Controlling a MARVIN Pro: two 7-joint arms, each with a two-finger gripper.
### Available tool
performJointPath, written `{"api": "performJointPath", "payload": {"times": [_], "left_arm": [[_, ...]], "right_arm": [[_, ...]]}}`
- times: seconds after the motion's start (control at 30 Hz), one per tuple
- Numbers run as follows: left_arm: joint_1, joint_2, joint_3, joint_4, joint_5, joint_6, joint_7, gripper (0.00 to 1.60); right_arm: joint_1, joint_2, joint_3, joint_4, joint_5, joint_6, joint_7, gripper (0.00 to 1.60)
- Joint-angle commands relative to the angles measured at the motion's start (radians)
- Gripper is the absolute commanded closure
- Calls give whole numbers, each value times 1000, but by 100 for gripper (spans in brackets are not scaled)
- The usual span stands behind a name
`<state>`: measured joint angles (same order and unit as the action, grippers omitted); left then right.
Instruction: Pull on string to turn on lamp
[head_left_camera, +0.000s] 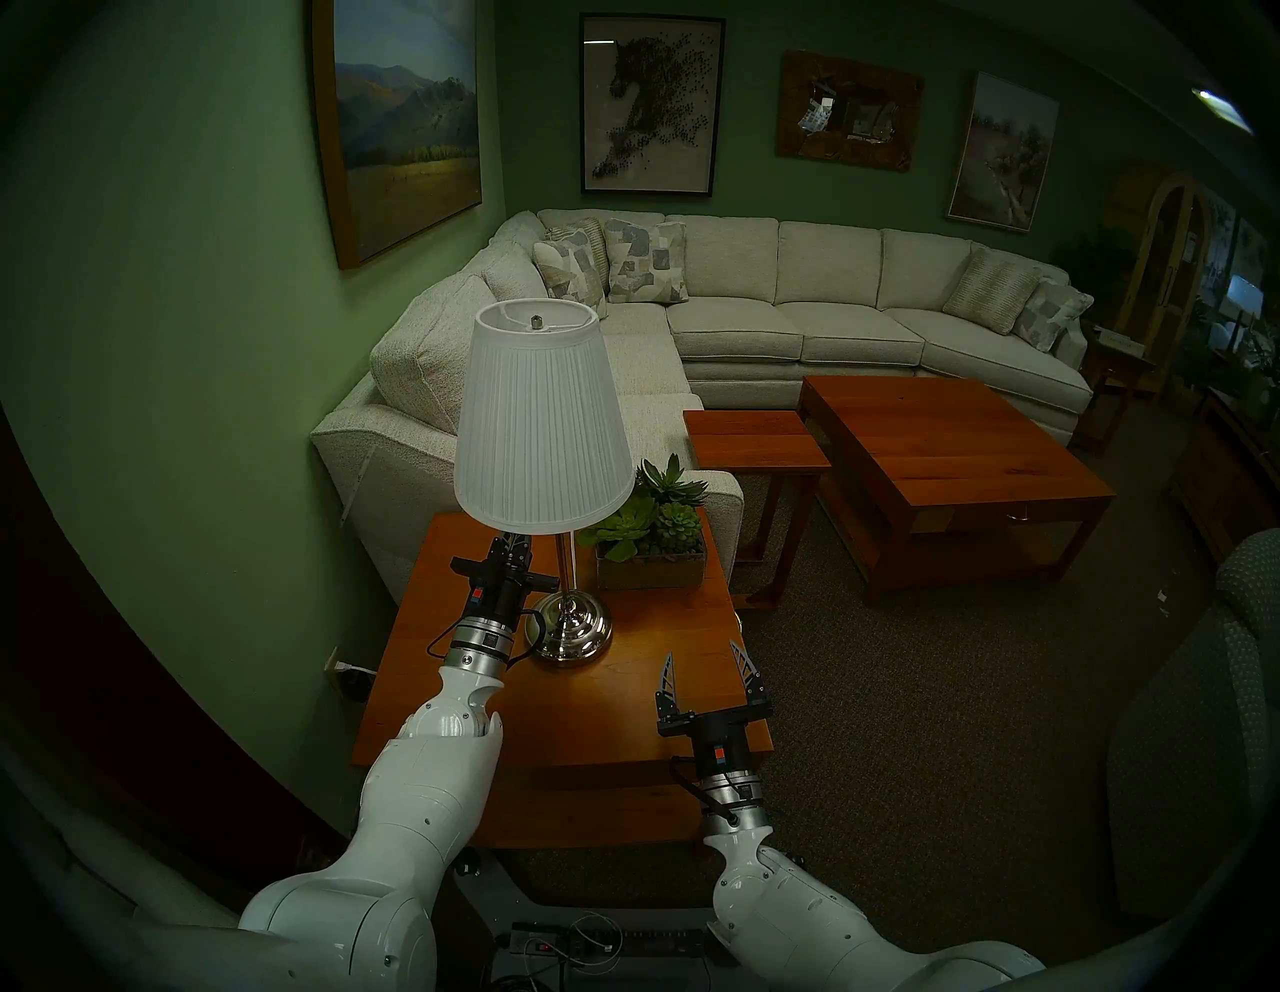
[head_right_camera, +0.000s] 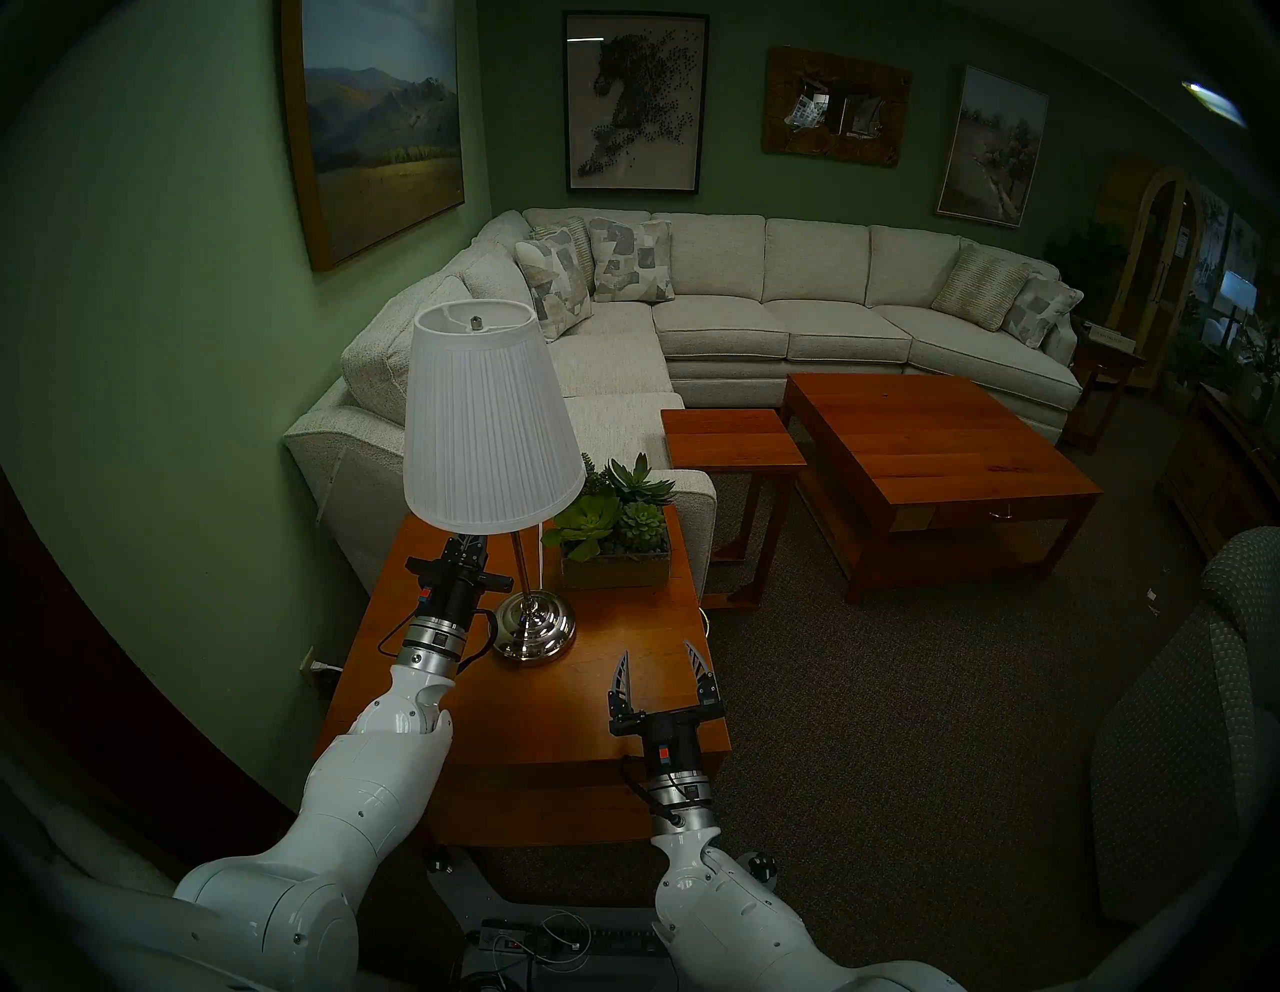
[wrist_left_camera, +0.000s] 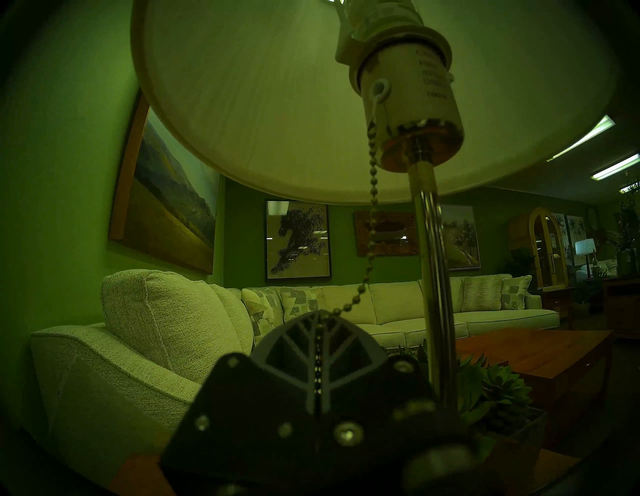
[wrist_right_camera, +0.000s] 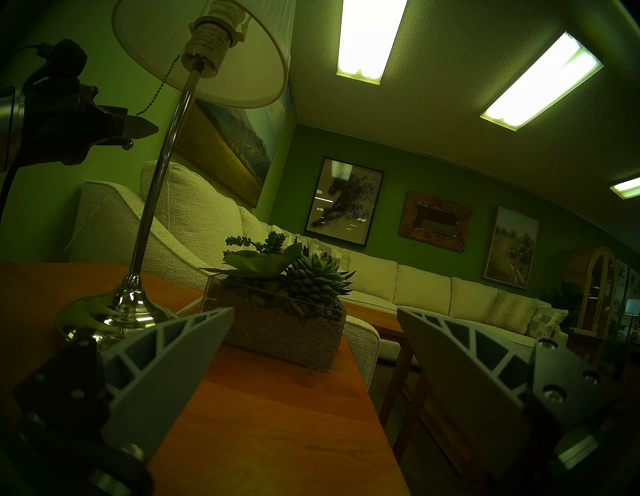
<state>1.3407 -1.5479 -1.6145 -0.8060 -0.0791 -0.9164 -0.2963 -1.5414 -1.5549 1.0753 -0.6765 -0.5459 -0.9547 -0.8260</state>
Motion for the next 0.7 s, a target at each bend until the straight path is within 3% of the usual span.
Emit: {"api": "performJointPath", "payload": {"times": [0.0,0.4,0.67], "left_arm": [[-1,0,2,-24,-47,39,-35,160],[-60,17,-6,132,-63,5,-51,160],[-35,15,-9,64,-85,-1,-79,160]], "right_arm": [[15,0,1,-28,-2,-2,0,0],[15,-1,1,-27,-2,-2,0,0],[16,-1,1,-26,-2,-3,-1,0]]}}
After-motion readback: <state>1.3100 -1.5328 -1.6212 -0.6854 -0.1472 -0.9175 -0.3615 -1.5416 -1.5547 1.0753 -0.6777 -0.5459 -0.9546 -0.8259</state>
